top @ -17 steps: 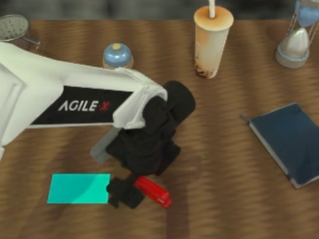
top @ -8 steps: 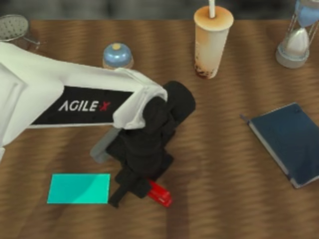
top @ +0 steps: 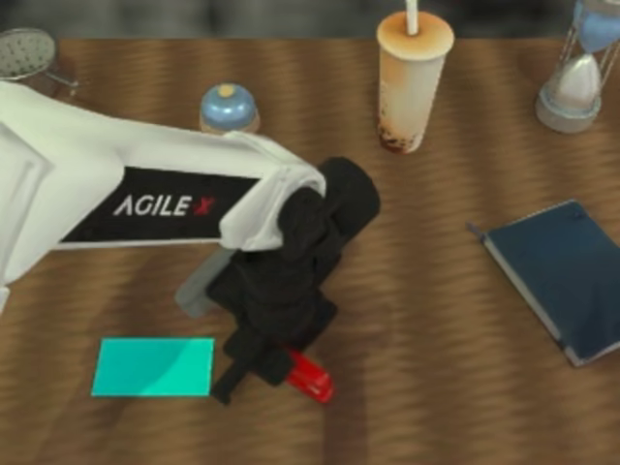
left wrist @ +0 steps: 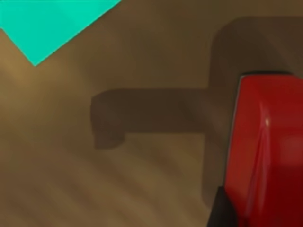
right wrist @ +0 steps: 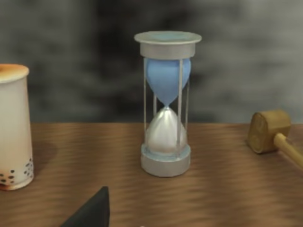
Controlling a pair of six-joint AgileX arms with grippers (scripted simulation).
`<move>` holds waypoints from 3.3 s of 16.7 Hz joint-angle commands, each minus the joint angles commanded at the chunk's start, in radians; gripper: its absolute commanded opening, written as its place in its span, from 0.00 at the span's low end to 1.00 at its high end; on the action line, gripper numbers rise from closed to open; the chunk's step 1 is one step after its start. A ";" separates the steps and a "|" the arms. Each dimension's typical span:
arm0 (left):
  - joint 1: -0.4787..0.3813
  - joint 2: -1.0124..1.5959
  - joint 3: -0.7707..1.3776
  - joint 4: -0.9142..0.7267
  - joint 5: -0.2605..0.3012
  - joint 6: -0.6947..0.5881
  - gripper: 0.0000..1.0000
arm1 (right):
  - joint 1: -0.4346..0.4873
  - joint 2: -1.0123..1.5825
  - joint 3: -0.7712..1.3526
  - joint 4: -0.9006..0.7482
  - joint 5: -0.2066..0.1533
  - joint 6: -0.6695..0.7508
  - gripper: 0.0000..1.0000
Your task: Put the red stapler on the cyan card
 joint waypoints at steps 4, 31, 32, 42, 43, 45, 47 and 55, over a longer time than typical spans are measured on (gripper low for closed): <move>0.010 -0.033 0.086 -0.117 0.000 -0.015 0.00 | 0.000 0.000 0.000 0.000 0.000 0.000 1.00; 0.338 -0.376 -0.067 -0.314 -0.049 -0.295 0.00 | 0.000 0.000 0.000 0.000 0.000 0.000 1.00; 0.340 -0.368 -0.082 -0.290 -0.049 -0.297 0.00 | 0.000 0.000 0.000 0.000 0.000 0.000 1.00; 0.344 -0.234 -0.314 0.078 -0.051 -0.291 0.00 | 0.000 0.000 0.000 0.000 0.000 0.000 1.00; 0.344 -0.234 -0.314 0.078 -0.051 -0.291 0.00 | 0.000 0.000 0.000 0.000 0.000 0.000 1.00; 0.344 -0.234 -0.314 0.078 -0.051 -0.291 0.00 | 0.000 0.000 0.000 0.000 0.000 0.000 1.00; 0.344 -0.234 -0.314 0.078 -0.051 -0.291 0.15 | 0.000 0.000 0.000 0.000 0.000 0.000 1.00; 0.344 -0.234 -0.314 0.078 -0.051 -0.291 0.75 | 0.000 0.000 0.000 0.000 0.000 0.000 1.00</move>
